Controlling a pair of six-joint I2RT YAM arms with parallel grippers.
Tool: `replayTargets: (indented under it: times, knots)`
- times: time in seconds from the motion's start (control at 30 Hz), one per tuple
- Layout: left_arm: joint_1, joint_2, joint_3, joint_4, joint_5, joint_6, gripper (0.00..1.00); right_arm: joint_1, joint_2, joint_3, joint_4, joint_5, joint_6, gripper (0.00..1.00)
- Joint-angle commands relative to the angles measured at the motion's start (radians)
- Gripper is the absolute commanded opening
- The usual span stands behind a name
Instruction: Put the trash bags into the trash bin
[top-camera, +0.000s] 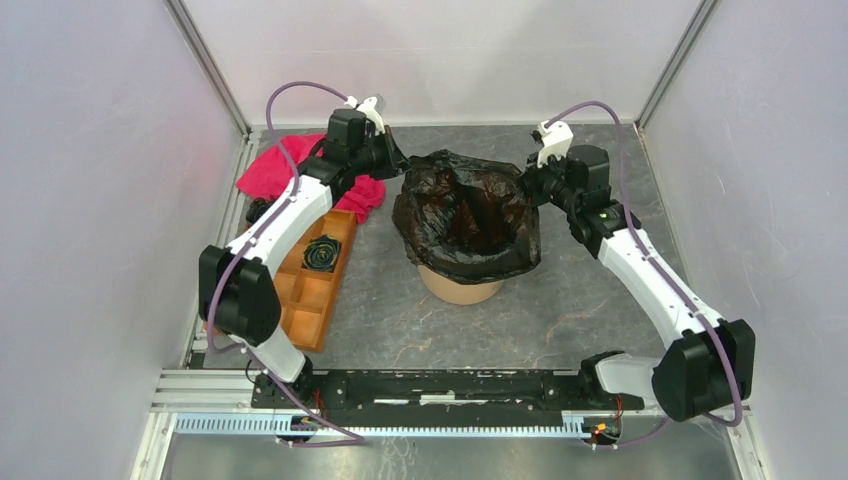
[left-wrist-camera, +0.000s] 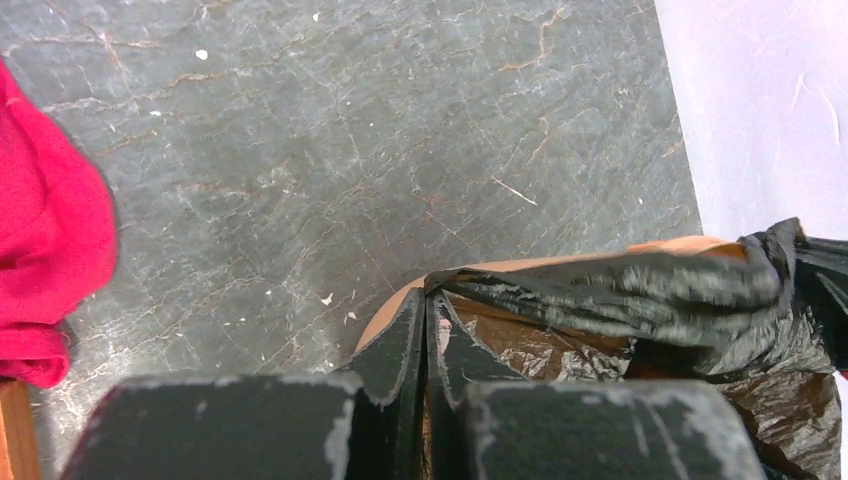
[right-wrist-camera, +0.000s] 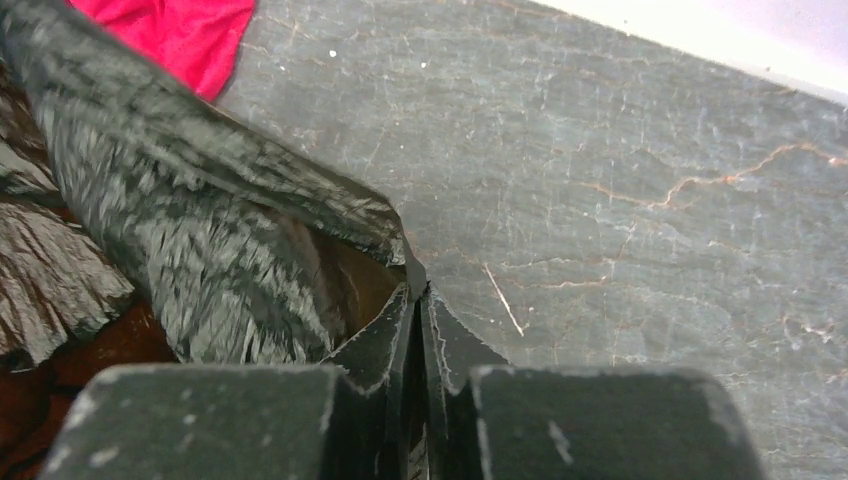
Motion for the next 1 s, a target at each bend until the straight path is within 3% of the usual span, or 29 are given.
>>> replayTargets:
  times: [0.0, 0.2, 0.33, 0.6, 0.77, 0.87, 0.97]
  knots:
    - [0.025, 0.028, -0.003, 0.057, 0.065, -0.085, 0.06, -0.021, 0.021, -0.048, 0.075, -0.024, 0.023, 0.10]
    - [0.036, 0.056, -0.059, 0.052, 0.110, -0.102, 0.02, -0.033, 0.020, -0.091, 0.059, -0.049, 0.032, 0.11]
    - [0.044, -0.012, -0.162, 0.076, 0.111, -0.105, 0.02, -0.032, -0.015, -0.086, 0.041, -0.078, 0.014, 0.19]
    - [0.051, -0.112, -0.227, 0.014, 0.078, -0.060, 0.06, -0.031, -0.016, -0.069, -0.010, -0.011, 0.003, 0.20]
    - [0.052, -0.208, -0.177, -0.096, -0.020, 0.007, 0.39, -0.031, -0.108, 0.016, -0.151, 0.110, -0.019, 0.42]
    - [0.053, -0.284, -0.192, -0.145, -0.098, 0.017, 0.75, -0.033, -0.191, 0.008, -0.209, 0.207, -0.003, 0.61]
    - [0.056, -0.388, -0.247, -0.167, -0.153, -0.004, 0.94, -0.031, -0.306, -0.049, -0.228, 0.242, 0.004, 0.77]
